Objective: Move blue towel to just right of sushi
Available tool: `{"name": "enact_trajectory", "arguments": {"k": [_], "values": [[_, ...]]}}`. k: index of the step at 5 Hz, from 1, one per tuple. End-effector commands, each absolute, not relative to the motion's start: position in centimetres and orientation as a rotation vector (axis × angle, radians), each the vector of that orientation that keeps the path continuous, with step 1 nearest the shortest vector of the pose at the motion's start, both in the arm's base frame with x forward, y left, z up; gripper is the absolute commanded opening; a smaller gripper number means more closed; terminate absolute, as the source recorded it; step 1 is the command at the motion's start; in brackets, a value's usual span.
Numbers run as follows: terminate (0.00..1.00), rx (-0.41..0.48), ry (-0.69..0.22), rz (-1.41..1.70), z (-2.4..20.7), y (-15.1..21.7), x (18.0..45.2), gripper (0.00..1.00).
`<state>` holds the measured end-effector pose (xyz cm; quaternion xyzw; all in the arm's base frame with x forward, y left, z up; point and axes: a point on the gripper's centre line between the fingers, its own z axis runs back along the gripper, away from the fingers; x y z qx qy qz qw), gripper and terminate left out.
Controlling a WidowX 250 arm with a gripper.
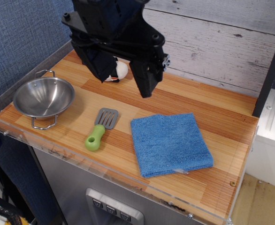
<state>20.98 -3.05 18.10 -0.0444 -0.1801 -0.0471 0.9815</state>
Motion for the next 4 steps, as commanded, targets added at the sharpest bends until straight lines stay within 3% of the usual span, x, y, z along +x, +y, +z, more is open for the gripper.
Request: {"name": "enact_trajectory", "arguments": {"k": [1,2,4], "values": [[0.00,-0.089,-0.362,-0.095,18.1,-3.1,21.0,1.00],[0.00,-0.127,-0.333,0.013,17.1,-1.5,24.6,1.00],[0.00,-0.147,-0.292,0.015,13.3,-2.3,27.8,1.00]]}}
